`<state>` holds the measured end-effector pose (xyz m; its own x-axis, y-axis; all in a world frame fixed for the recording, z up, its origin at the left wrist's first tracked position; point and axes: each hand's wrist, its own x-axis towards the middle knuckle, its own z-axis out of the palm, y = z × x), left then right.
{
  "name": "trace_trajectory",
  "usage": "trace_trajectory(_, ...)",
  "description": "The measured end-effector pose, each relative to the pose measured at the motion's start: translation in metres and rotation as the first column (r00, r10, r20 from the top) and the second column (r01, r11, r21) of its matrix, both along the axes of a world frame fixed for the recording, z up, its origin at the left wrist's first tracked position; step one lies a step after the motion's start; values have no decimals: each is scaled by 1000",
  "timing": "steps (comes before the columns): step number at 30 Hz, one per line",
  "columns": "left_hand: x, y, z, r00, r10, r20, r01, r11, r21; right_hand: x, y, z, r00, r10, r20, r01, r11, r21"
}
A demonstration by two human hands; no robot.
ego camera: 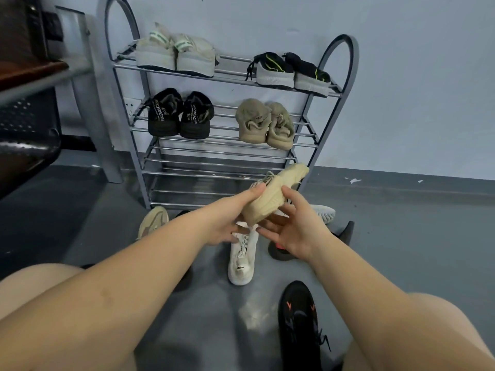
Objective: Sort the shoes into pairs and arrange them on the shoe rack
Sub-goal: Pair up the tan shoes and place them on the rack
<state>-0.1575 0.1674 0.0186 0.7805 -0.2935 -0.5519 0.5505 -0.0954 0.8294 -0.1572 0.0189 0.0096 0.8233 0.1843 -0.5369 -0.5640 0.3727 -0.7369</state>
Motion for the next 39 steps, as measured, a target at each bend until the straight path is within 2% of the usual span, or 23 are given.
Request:
trace_trajectory(2, 4, -1, -6, 999, 29, -20, -31, 994, -106, 3, -2, -2, 1000, -5, 20, 6, 999, -48)
trace_trajectory(4, 9, -1, -11, 993, 118, 32, -113, 984, -136, 6, -4, -5, 999, -6, 37, 9, 997, -76)
trace_trajectory(7, 11, -4, -17, 984, 94, 153, -86, 995, -55, 7, -5, -6, 997, -8, 76, 15, 995, -100)
trace_trajectory(11, 5, -14, -27, 956, 46, 291, -89, 987, 134, 6, -3, -15, 997, 12, 82, 2, 986, -166)
trace_trajectory(14, 7, -12, -32, 971, 118, 209, -125, 992, 23, 7, -7, -16, 998, 26, 59, -16, 985, -172)
trace_trajectory(17, 11, -2, -33, 988, 122, 99, -112, 988, -104, 6, -12, -15, 990, 127, 60, -117, 983, -141)
trace_trajectory(21, 9, 9, -37, 993, 100, 55, -92, 986, -138, 1, -16, -18, 961, 267, 76, -249, 950, -188)
trace_trajectory(27, -11, 20, -46, 999, 35, 24, -34, 997, -66, -10, -16, -27, 931, 365, 13, -348, 896, -276)
trace_trajectory(34, -46, 47, -74, 994, -98, -54, 105, 986, 131, -28, 2, -52, 809, 565, -162, -585, 747, -315)
trace_trajectory(39, -48, 74, -74, 997, -61, -51, 69, 981, 179, -29, 32, -64, 801, 583, -140, -595, 748, -293)
